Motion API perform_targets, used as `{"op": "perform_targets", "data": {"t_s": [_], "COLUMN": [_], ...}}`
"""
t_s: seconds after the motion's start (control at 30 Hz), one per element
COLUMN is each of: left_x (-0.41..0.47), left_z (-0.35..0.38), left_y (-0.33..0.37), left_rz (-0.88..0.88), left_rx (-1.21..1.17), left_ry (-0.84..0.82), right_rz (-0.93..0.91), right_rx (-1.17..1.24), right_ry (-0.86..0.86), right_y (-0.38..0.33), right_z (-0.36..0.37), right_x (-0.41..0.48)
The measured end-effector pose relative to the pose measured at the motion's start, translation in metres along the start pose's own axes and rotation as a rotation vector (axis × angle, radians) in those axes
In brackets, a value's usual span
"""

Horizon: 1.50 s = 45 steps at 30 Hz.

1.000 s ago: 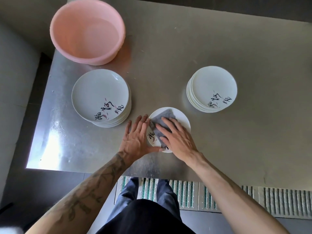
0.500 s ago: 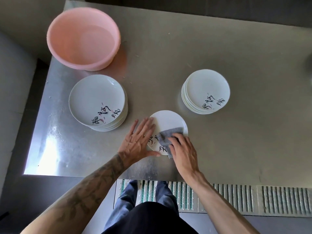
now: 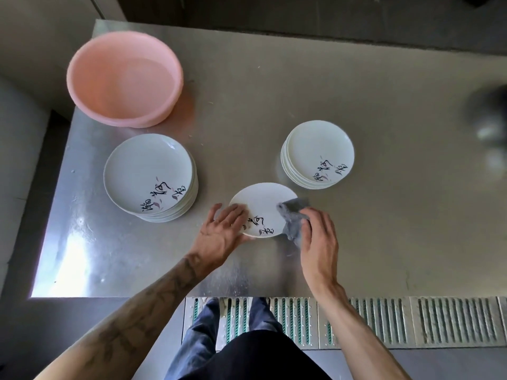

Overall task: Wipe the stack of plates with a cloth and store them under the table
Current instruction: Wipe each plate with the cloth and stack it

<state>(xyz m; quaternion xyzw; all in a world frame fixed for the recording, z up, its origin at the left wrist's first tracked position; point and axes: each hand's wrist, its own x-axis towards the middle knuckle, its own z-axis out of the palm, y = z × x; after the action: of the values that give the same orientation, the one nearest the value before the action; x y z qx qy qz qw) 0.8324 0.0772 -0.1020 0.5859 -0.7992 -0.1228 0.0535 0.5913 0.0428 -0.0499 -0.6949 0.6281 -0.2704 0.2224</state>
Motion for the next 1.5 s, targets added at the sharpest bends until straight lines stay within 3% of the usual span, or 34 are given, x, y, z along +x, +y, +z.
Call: {"op": "perform_targets", "data": {"t_s": [0.13,0.27,0.5,0.67,0.77,0.87,1.07,1.27,1.37,1.5], "left_x": [0.006,0.009,0.013,0.006,-0.002,-0.005,-0.017,-0.014,-0.017,-0.025], "left_z": [-0.025,-0.04,-0.035,-0.025,-0.019,-0.012,0.005,0.01,0.011,0.008], "left_y": [0.007,0.008,0.008,-0.006,-0.012,-0.02,-0.021,-0.02,-0.008,0.0], "left_rz": [-0.117,-0.278,-0.46,-0.493,-0.506,-0.438,-0.328,-0.447,-0.457,-0.408], "left_rx": [-0.345,-0.567,-0.968,-0.988,-1.025,-0.889,-0.76,-0.769,-0.802,-0.791], "left_ry": [0.141,0.177,0.152,-0.042,-0.083,-0.088,-0.223,-0.117,-0.11,-0.145], "right_rz": [0.077,0.126,-0.058,-0.115,-0.041,0.047,-0.112,0.132,0.143,0.142], "right_rx": [0.135,0.245,0.11,-0.013,-0.04,-0.034,-0.097,-0.093,-0.106,-0.099], "right_ry": [0.072,0.085,-0.126,-0.305,-0.353,-0.332,-0.464,-0.304,-0.303,-0.322], "right_y": [-0.013,-0.029,-0.051,-0.038,-0.02,-0.007,-0.014,-0.005,-0.006,0.0], "right_z": [0.0,0.011,0.049,0.067,0.065,0.059,0.07,0.057,0.053,0.055], "right_x": [0.015,0.038,0.032,0.029,0.035,0.025,0.031,-0.002,-0.033,-0.006]}}
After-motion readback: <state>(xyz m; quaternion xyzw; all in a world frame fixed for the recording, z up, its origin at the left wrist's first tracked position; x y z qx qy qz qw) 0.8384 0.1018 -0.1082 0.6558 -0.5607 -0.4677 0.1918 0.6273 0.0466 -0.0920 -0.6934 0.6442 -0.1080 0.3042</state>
